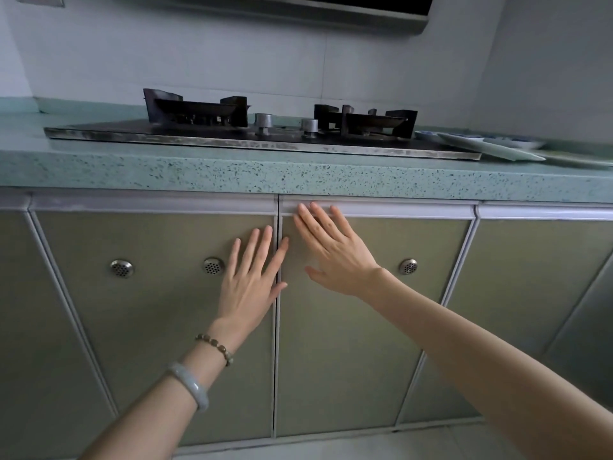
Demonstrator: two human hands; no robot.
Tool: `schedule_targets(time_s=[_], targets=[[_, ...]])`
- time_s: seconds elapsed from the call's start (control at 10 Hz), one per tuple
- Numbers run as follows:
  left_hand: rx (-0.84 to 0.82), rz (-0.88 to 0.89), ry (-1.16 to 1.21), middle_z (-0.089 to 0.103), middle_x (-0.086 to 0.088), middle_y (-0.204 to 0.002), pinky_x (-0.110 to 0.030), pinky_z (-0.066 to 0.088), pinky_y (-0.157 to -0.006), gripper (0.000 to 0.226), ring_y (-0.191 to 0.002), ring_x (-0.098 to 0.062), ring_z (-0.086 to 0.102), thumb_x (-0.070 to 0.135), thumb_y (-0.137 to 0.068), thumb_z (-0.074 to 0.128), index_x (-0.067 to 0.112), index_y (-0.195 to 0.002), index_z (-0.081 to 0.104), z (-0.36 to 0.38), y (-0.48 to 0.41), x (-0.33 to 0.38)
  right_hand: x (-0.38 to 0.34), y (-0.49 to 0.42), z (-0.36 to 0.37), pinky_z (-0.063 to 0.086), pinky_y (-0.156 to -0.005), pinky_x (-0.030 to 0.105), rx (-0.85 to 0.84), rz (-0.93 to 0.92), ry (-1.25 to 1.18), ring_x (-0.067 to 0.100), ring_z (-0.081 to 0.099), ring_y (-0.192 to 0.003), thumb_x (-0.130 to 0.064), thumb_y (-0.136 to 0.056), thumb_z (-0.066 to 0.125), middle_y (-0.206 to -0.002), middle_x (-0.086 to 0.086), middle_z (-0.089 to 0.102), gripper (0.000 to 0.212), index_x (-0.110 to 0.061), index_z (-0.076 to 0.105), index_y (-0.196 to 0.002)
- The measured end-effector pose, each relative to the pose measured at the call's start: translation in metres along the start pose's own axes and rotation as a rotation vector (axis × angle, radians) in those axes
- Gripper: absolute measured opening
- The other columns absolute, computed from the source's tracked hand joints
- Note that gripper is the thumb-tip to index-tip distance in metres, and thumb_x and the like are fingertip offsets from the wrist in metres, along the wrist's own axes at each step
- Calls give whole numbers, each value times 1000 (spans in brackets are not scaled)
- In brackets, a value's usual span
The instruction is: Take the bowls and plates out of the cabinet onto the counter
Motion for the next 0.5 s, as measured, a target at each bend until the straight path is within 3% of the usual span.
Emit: schedule_targets(time_s=[0.2,0.3,0.4,0.5], targets=[[22,-22,30,14,-14,-158,-53,15,-118,86,-146,-33,18,48,-85,62,19,-152,16,-2,0,0,-1,-2,2,25,-115,53,49,-1,1,32,28,-142,-48,-69,65,-154,14,29,96,-4,29,-147],[-44,-36,72,20,-16,-158,-53,18,-117,82,-145,-34,22,45,-84,63,17,-151,24,-11,-1,4,-1,-2,2,21,-116,53,-11,-13,-61,33,26,-143,-45,-68,66,-155,14,28,98,-3,26,-147],[-167,-32,121,24,-17,-156,-53,22,-116,80,-144,-35,24,42,-84,65,15,-150,29,-24,-1,3,2,1,-1,3,-118,49,-203,-31,-177,31,12,-147,-35,-73,61,-159,13,13,96,-4,12,-150],[-416,-54,263,7,-14,-160,-48,8,-119,79,-148,-32,7,44,-91,54,16,-153,15,-38,-3,0,3,9,-11,-11,-117,44,-403,-59,-336,29,-8,-148,-28,-81,54,-161,10,-6,93,-8,-4,-151]])
Point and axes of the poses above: each hand's wrist, its own y-axis away from the middle knuckle, its own z-axis out of the palm, x = y × z, the point moved 10 cm from there along -y, towards the middle knuckle
